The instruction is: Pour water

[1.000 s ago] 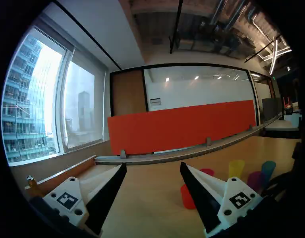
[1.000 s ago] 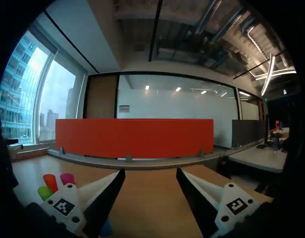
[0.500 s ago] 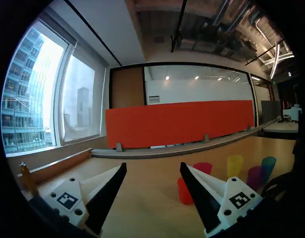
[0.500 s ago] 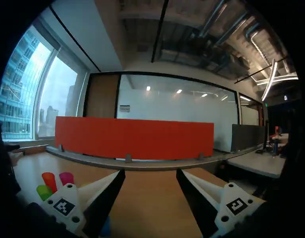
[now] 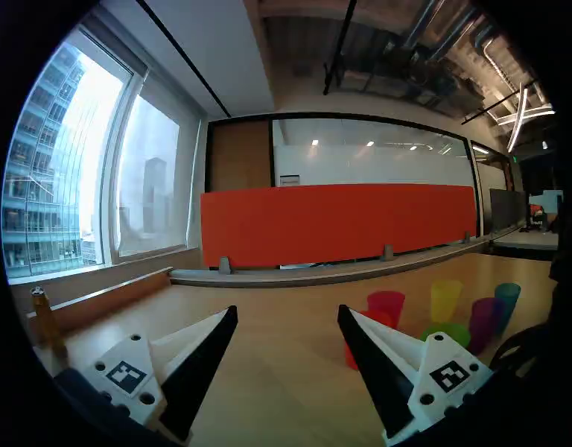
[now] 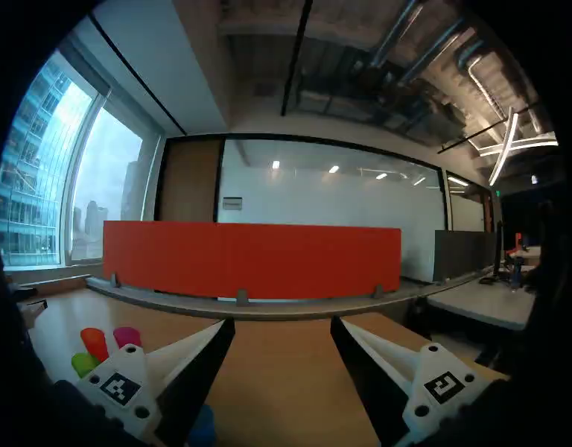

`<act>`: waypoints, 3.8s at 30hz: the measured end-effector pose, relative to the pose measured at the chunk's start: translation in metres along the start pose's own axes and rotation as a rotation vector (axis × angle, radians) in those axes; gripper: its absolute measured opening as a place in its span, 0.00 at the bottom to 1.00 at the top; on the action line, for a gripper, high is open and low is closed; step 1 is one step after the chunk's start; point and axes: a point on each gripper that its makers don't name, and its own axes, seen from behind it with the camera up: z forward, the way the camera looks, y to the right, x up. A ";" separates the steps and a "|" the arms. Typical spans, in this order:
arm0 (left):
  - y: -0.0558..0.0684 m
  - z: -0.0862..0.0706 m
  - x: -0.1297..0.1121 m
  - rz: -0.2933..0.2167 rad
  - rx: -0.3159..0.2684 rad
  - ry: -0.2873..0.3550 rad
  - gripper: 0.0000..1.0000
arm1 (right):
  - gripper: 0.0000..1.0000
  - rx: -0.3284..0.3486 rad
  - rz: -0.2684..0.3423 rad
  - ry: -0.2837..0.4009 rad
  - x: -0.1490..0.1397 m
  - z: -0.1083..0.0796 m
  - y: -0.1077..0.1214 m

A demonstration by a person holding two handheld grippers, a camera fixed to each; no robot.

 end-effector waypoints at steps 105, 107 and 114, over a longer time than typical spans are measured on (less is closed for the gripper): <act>-0.002 0.007 -0.022 -0.046 -0.030 -0.042 1.00 | 1.00 0.083 0.043 -0.030 -0.096 0.020 -0.006; -0.002 0.007 -0.022 -0.046 -0.030 -0.042 1.00 | 1.00 0.082 0.045 -0.034 -0.099 0.021 -0.006; -0.002 0.007 -0.022 -0.046 -0.031 -0.042 1.00 | 1.00 0.084 0.052 -0.046 -0.105 0.023 -0.007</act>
